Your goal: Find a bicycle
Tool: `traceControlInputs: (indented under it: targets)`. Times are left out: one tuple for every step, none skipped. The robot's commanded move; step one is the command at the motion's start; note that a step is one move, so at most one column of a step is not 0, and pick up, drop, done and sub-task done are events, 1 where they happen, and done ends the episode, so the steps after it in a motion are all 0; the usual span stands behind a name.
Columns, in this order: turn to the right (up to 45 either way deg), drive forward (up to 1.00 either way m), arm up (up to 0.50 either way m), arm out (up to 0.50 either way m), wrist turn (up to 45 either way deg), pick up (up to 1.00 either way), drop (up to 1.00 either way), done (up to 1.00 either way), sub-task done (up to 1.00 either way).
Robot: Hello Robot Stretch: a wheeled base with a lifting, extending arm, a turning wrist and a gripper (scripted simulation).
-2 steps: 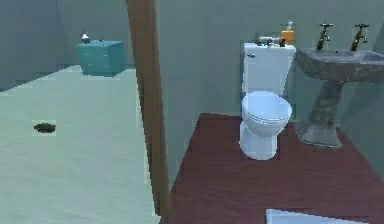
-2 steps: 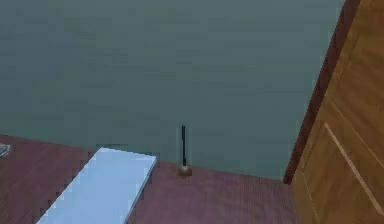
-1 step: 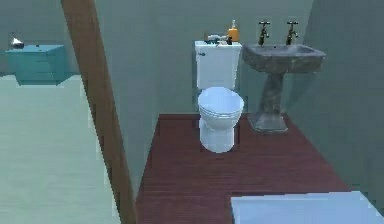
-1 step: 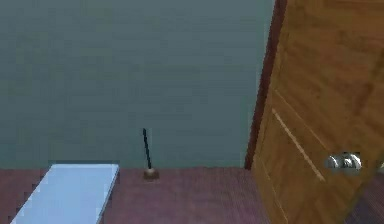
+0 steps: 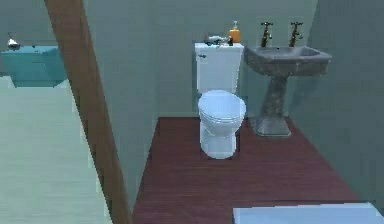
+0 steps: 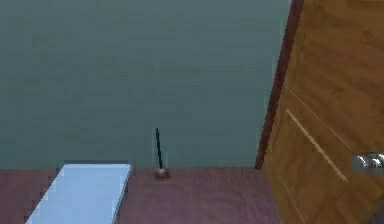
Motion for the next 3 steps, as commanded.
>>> traceControlInputs:
  targets:
    - [-42.0, 0.00, 0.00, 0.00, 0.0, 0.00, 0.00, 0.00, 0.00]
    - [0.0, 0.65, 0.00, 0.00, 0.0, 0.00, 0.00, 0.00, 0.00]
    - [-45.0, 0.00, 0.00, 0.00, 0.0, 0.00, 0.00, 0.00, 0.00]
